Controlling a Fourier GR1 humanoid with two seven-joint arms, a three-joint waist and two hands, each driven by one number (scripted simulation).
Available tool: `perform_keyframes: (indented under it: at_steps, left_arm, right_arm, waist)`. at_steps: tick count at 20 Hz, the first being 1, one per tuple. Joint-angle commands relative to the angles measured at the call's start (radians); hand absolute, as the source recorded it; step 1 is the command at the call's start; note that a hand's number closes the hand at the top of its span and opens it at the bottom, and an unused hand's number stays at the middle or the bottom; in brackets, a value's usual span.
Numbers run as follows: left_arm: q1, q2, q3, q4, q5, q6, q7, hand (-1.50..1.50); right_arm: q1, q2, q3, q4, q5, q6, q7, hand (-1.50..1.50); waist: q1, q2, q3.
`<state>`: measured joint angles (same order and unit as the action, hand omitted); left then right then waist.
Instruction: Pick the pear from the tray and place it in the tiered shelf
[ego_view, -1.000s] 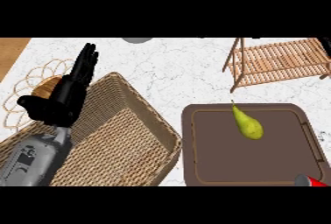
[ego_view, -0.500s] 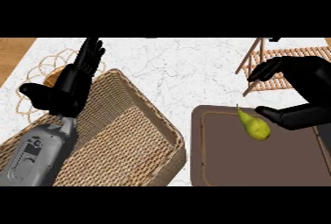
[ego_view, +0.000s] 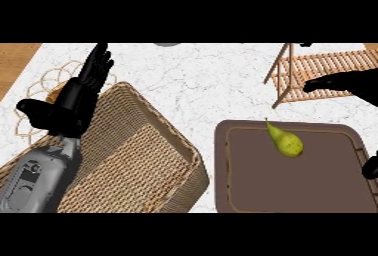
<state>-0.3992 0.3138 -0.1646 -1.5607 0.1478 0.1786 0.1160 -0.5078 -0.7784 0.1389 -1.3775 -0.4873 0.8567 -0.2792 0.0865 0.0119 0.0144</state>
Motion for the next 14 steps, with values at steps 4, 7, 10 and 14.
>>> perform_keyframes:
  at_steps: [4,7,10,14]
  left_arm:
    - [0.125,0.039,0.02,0.022,0.041,-0.053,0.061,0.0]
    - [0.152,0.033,0.012,0.04,0.019,-0.066,0.006,0.0]
    - [0.151,0.041,0.022,0.03,0.03,-0.081,0.023,0.0]
    - [0.168,0.049,0.056,0.044,0.045,-0.094,0.0,0.0]
  right_arm:
    - [-0.083,-0.097,-0.045,0.026,0.179,0.156,-0.169,-1.5]
    - [-0.117,-0.099,-0.009,-0.014,0.263,0.126,-0.174,-1.5]
    - [-0.124,-0.115,0.033,-0.041,0.307,0.133,-0.186,-1.5]
    - [-0.094,-0.121,0.069,-0.074,0.358,0.104,-0.235,-1.5]
  waist:
    - [-0.008,0.003,-0.009]
    - [0.001,0.008,-0.01]
    - [-0.002,0.005,-0.011]
    - [-0.026,0.002,-0.012]
